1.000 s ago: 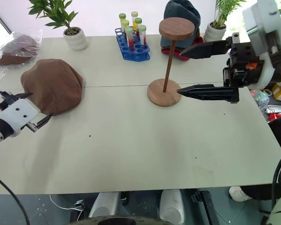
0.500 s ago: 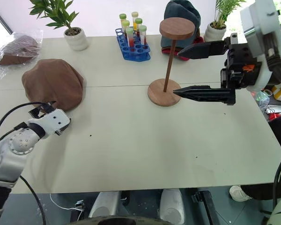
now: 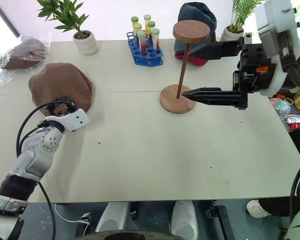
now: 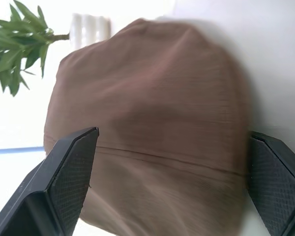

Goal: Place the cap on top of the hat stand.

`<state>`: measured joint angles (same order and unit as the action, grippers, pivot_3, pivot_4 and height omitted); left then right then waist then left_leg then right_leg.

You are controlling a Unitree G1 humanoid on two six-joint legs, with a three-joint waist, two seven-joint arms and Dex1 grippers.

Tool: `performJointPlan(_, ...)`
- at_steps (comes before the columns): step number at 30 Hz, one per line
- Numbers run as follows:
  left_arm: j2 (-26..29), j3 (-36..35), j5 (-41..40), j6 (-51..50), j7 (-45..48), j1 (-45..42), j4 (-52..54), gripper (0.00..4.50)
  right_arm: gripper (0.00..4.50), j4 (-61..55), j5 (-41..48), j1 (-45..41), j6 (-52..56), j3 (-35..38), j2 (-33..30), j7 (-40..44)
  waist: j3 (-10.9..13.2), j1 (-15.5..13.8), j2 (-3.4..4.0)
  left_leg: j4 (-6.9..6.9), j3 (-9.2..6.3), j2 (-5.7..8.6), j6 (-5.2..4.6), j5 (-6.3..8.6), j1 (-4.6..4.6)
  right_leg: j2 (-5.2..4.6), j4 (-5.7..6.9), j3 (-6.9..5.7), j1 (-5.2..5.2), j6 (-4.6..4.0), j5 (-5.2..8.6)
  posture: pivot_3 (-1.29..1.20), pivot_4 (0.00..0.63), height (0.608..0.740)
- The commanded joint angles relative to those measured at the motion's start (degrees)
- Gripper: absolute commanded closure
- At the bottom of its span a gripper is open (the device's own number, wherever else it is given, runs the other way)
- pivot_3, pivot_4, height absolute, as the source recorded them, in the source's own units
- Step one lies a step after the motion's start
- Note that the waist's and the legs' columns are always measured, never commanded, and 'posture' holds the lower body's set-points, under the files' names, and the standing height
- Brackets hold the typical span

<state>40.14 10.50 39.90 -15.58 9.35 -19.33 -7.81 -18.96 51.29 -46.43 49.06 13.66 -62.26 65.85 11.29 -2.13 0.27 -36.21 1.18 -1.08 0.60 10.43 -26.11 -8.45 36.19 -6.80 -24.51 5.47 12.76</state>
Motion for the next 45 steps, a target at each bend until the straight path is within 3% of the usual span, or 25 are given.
performJointPlan(1, 0.16, 1.18, 4.53, -0.43, -4.83, -2.68, -4.3, 0.0, 0.02, -0.88, 1.12, -1.77, -0.58, 1.13, -0.11, -0.88, 0.01, -0.01, -0.03, 0.01, 0.01, 0.0, -0.08, -0.05, -0.01, 0.0, 0.0, 0.01, -0.01, -0.03, -0.03, 0.0, 0.15, 0.728)
performJointPlan(13, -0.79, 1.63, 4.06, 2.87, -10.02, -5.92, -12.11, 0.0, 0.02, -1.51, 1.9, -1.62, -0.31, 0.95, -1.17, -1.78, 0.01, -0.08, -0.04, 0.0, 0.06, 0.0, -0.13, -0.08, -0.07, -0.02, -0.01, 0.0, -0.05, -0.11, -0.14, 0.0, 0.15, 0.728)
performJointPlan(16, -0.66, 1.16, 3.26, 3.42, -9.74, -6.03, -12.54, 0.85, 0.0, -1.68, 2.08, -1.64, -0.17, 0.99, -0.97, -2.19, 0.02, -0.08, -0.06, 0.0, 0.05, 0.0, -0.13, -0.08, -0.07, -0.03, -0.01, 0.0, -0.05, -0.11, -0.14, 0.0, 0.15, 0.728)
performJointPlan(23, 0.85, -0.4, 2.2, 4.55, -9.9, -6.77, -11.69, 4.45, 0.0, -1.86, 2.31, -1.29, -0.08, 1.09, -0.94, -2.77, 0.03, -0.13, -0.12, -0.01, 0.06, 0.02, -0.13, -0.08, -0.15, -0.04, -0.05, 0.0, -0.07, -0.1, -0.15, 0.0, 0.15, 0.728)
performJointPlan(37, 7.89, -5.97, 0.78, 7.62, -9.46, -7.09, -3.1, 4.49, 0.0, -1.28, -0.57, -0.4, -1.31, 0.34, -1.56, -3.21, 0.08, -0.05, -0.22, -0.01, 0.08, 0.02, -0.13, -0.08, -0.21, -0.05, -0.07, 0.0, -0.13, -0.1, -0.15, 0.0, 0.15, 0.728)
performJointPlan(45, 11.85, -11.66, -6.13, 14.62, -5.72, -10.81, 4.59, 4.49, 0.0, 3.77, -3.27, -0.32, -2.66, 2.87, -5.24, -1.95, 0.1, -0.26, -0.26, -0.02, 0.09, 0.03, -0.12, -0.07, -0.26, -0.07, -0.09, 0.0, -0.17, -0.1, -0.15, 0.0, 0.15, 0.728)
